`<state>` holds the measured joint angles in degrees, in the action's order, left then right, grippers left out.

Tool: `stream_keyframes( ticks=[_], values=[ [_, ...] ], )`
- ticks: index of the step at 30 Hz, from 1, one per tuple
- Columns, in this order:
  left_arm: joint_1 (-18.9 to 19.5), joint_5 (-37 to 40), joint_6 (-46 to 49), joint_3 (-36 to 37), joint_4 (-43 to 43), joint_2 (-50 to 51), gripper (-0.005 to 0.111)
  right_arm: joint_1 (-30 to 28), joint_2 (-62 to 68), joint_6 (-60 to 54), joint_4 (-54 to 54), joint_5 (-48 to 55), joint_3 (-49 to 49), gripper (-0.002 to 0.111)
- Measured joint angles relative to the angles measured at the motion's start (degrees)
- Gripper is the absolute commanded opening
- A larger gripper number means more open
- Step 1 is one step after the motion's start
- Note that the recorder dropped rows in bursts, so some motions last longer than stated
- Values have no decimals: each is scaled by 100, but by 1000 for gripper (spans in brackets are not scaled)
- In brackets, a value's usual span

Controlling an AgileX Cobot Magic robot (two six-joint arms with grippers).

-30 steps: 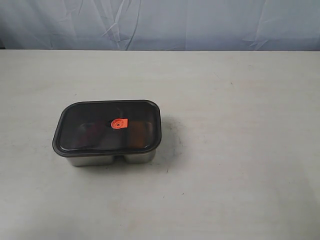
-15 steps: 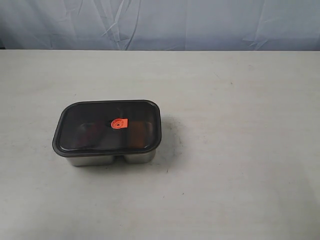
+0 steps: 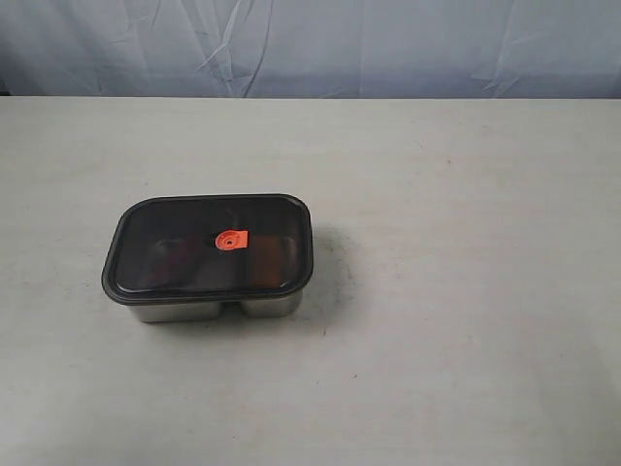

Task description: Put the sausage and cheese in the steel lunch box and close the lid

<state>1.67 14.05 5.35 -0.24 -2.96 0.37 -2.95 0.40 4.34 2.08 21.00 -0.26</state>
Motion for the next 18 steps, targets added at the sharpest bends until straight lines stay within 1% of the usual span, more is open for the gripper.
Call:
stream_keyframes(
  ticks=[18],
  values=[
    [0,0,0,0,26,0,0,0,0,0,0,35,0,0]
  ],
)
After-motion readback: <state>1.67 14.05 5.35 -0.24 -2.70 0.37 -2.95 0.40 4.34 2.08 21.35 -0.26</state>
